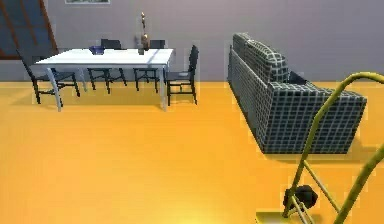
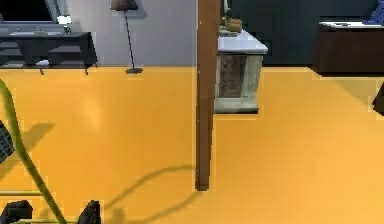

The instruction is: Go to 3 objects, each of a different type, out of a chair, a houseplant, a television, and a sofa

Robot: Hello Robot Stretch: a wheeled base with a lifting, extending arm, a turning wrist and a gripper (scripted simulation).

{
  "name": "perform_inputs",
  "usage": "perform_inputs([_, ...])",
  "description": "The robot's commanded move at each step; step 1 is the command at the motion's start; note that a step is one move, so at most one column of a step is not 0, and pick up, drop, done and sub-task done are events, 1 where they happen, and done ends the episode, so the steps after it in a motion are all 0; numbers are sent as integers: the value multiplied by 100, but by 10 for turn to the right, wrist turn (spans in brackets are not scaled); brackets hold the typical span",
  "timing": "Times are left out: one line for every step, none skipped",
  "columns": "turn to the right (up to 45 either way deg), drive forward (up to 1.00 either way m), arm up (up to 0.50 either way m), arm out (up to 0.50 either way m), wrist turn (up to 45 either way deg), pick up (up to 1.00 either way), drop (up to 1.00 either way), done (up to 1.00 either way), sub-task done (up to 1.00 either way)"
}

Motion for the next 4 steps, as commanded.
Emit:
perform_inputs([0, 30, 0, 0, 0, 0, 0, 0, 0])
perform_inputs([-60, 0, 0, 0, 0, 0, 0, 0, 0])
perform_inputs([0, 75, 0, 0, 0, 0, 0, 0, 0])
perform_inputs([390, 0, 0, 0, 0, 0, 0, 0, 0])
